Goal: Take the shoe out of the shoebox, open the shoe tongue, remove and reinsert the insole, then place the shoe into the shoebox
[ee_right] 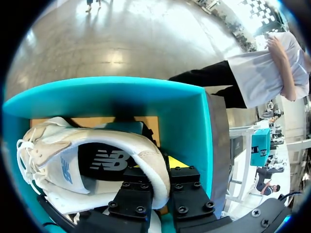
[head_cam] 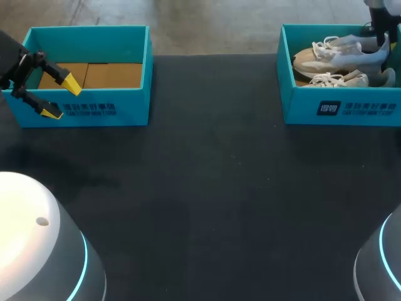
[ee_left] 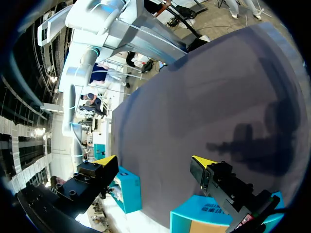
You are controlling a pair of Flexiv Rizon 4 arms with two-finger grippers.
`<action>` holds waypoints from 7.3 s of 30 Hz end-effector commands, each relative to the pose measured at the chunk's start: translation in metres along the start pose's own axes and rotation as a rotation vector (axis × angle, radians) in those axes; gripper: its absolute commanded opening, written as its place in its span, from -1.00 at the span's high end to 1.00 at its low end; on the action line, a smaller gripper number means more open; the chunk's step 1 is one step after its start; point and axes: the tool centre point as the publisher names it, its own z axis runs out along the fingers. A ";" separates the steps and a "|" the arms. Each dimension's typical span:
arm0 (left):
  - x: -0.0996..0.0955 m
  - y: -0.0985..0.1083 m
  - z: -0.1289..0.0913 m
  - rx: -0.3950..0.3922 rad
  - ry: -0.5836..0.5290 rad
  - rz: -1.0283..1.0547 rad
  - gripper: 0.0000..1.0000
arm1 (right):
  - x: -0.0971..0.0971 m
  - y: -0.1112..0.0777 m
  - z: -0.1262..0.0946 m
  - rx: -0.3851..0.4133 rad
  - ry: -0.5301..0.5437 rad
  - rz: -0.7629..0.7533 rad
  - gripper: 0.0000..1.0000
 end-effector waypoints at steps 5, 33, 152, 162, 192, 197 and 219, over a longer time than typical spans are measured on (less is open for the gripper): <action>0.000 -0.001 0.000 -0.001 0.002 0.001 -1.00 | 0.004 0.005 0.009 0.018 0.005 -0.004 1.00; 0.000 -0.001 0.000 -0.001 0.002 0.001 -1.00 | 0.006 0.000 0.025 0.039 0.035 0.011 1.00; -0.024 0.000 -0.020 -0.190 0.093 -0.512 -1.00 | 0.046 -0.219 -0.193 -0.002 0.368 -0.017 -1.00; -0.022 -0.014 -0.031 -0.244 0.115 -0.825 -1.00 | 0.046 -0.219 -0.193 -0.002 0.368 -0.017 -1.00; 0.007 -0.014 -0.058 -0.345 0.147 -1.284 -1.00 | 0.046 -0.219 -0.193 -0.002 0.368 -0.017 -1.00; 0.007 -0.014 -0.058 -0.345 0.147 -1.284 -1.00 | 0.046 -0.219 -0.193 -0.002 0.368 -0.017 -1.00; 0.013 -0.006 -0.058 -0.975 0.146 -2.131 -1.00 | 0.046 -0.219 -0.193 -0.002 0.368 -0.017 -1.00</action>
